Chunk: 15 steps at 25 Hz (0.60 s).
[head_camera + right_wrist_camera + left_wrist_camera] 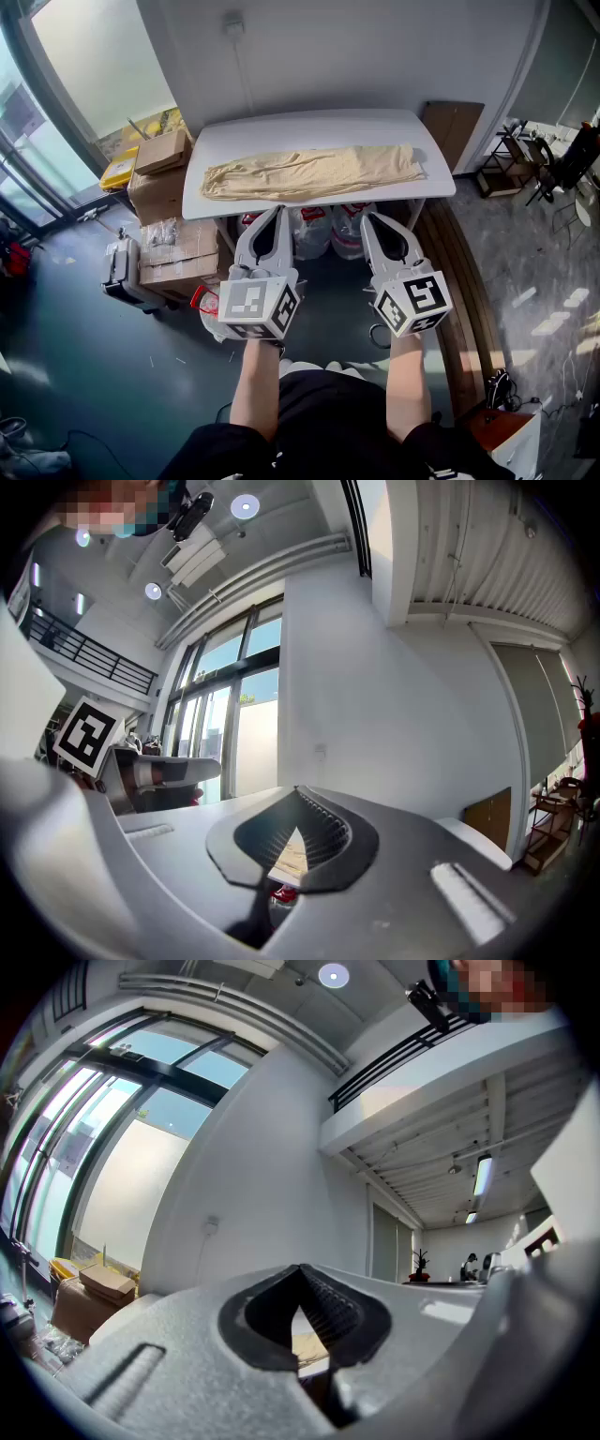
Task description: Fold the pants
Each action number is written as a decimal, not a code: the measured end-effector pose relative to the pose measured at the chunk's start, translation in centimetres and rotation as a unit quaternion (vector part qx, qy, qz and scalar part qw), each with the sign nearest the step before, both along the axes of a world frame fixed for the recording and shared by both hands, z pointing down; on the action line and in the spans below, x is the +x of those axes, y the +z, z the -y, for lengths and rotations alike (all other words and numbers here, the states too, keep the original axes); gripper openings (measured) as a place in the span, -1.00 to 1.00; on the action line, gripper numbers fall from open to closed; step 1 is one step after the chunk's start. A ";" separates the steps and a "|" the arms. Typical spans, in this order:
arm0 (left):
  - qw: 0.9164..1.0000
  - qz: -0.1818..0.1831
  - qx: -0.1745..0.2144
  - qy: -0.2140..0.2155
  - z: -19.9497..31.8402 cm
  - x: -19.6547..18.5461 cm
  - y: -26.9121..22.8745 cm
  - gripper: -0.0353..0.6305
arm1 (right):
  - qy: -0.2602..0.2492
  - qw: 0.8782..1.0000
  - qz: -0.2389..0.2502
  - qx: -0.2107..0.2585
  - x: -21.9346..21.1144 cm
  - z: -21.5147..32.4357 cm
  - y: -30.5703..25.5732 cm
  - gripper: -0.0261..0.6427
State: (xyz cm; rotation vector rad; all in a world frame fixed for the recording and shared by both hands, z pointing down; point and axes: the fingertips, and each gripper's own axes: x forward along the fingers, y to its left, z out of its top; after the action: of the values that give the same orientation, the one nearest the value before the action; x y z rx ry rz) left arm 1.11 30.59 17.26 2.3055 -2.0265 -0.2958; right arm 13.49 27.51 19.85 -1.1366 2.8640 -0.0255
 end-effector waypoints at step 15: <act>1.000 0.000 0.002 -0.015 0.5 1.2 0.8 -0.88 | 0.066 0.996 0.066 0.001 5.0 2.2 -0.7 -0.90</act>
State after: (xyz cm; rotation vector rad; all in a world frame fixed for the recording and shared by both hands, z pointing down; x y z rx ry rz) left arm 2.34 30.10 18.05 2.2803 -2.0629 -0.3035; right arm 18.49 25.31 19.15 -1.2719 2.6682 -0.0875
